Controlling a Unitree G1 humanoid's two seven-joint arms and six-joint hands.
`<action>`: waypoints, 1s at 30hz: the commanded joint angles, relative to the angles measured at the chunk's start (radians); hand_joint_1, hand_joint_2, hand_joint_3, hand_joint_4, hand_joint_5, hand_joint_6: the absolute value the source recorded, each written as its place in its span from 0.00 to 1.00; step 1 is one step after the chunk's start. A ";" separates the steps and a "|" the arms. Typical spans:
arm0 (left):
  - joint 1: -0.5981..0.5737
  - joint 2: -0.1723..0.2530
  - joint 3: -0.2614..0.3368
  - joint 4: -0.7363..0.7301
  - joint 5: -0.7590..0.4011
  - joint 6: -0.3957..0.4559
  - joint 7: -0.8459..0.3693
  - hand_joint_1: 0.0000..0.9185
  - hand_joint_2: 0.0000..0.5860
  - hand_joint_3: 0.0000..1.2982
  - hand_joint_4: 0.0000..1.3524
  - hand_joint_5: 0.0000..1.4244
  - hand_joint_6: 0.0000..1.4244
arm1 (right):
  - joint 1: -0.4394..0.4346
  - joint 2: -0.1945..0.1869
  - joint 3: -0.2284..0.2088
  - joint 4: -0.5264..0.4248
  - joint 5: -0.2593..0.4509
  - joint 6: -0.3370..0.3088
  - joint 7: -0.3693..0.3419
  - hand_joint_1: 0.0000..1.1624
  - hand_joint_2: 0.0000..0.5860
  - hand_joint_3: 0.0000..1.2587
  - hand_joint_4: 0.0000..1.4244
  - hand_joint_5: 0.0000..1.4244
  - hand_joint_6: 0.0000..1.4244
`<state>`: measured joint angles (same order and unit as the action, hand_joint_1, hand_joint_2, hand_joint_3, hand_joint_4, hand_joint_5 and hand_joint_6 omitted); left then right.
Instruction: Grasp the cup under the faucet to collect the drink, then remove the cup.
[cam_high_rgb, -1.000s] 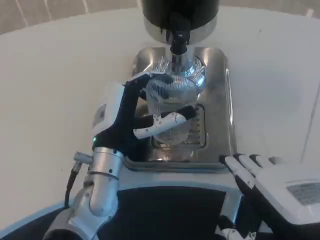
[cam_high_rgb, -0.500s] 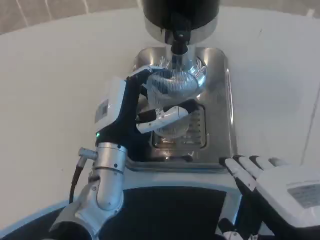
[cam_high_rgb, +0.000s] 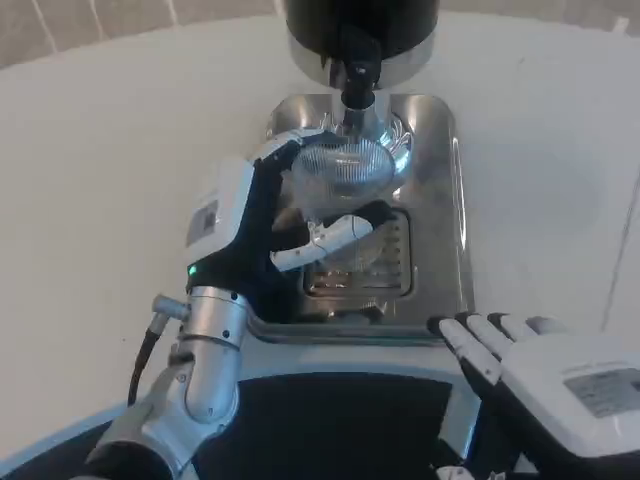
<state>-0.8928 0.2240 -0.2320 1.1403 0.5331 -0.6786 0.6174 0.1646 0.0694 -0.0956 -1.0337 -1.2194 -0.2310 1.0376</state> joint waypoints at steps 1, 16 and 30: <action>0.014 0.023 -0.011 -0.003 0.008 0.003 0.012 0.31 0.08 0.22 0.09 0.19 0.15 | 0.028 0.100 0.016 -0.013 -0.014 0.012 -0.002 0.27 0.79 0.00 0.00 0.00 0.00; 0.037 0.069 -0.028 -0.054 0.022 -0.012 -0.015 0.21 0.03 0.03 0.00 0.08 0.09 | 0.048 0.097 0.066 -0.013 -0.047 0.036 -0.032 0.28 0.78 0.00 0.00 0.00 0.00; 0.090 0.119 0.005 -0.133 -0.028 -0.082 -0.085 0.17 0.02 0.00 0.00 0.07 0.08 | 0.087 0.100 0.087 -0.013 -0.047 0.032 -0.083 0.29 0.78 0.00 0.00 0.00 0.00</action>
<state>-0.8281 0.3195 -0.2446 1.0282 0.5240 -0.7285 0.5502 0.2129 0.0675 -0.0146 -1.0337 -1.2699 -0.1969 0.9741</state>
